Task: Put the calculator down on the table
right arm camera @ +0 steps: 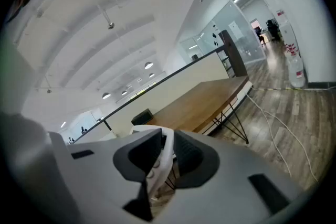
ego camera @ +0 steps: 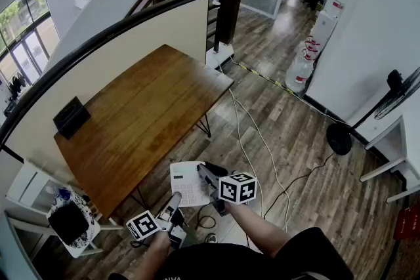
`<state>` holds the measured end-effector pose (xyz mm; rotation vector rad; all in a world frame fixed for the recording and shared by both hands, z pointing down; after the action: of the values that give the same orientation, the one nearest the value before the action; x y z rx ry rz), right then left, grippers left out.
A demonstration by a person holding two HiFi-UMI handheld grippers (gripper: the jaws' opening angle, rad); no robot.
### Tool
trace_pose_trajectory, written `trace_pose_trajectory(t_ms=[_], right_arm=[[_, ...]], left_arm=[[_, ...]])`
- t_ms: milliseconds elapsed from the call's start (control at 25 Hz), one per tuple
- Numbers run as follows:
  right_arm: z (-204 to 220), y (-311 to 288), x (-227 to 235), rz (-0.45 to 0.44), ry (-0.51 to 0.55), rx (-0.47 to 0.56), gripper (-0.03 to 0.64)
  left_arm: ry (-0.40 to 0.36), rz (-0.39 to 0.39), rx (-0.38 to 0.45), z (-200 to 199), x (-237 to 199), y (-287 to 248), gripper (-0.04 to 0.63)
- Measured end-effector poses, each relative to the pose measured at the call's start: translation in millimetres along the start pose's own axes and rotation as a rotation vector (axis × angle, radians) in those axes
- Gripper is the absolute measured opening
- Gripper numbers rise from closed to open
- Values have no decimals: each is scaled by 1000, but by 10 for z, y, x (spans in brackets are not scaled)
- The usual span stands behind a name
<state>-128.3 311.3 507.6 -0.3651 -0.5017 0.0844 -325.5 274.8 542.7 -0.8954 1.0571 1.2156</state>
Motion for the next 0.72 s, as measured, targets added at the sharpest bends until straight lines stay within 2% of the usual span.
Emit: trace_pose_trajectory(t_ms=[200, 360, 720], right_arm=[[67, 177, -141, -5, 19, 10, 64], [136, 283, -217, -12, 35, 6, 64], [188, 404, -186, -27, 34, 14, 66]], left_arm=[[-12, 8, 5, 116, 111, 175, 64], [12, 10, 23, 248, 149, 292, 64], [-28, 4, 23, 372, 202, 315, 64]])
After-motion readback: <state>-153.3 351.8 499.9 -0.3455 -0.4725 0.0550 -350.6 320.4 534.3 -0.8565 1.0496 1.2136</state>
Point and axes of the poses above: the fingertips, and each gripper's own axes: y backward along the fingers, x to its right, z out of its underside, the point moved 6 cm from there along y, backward along the fingers, and after that the axes turned 6 degrees about z, right-handed, at the moved point
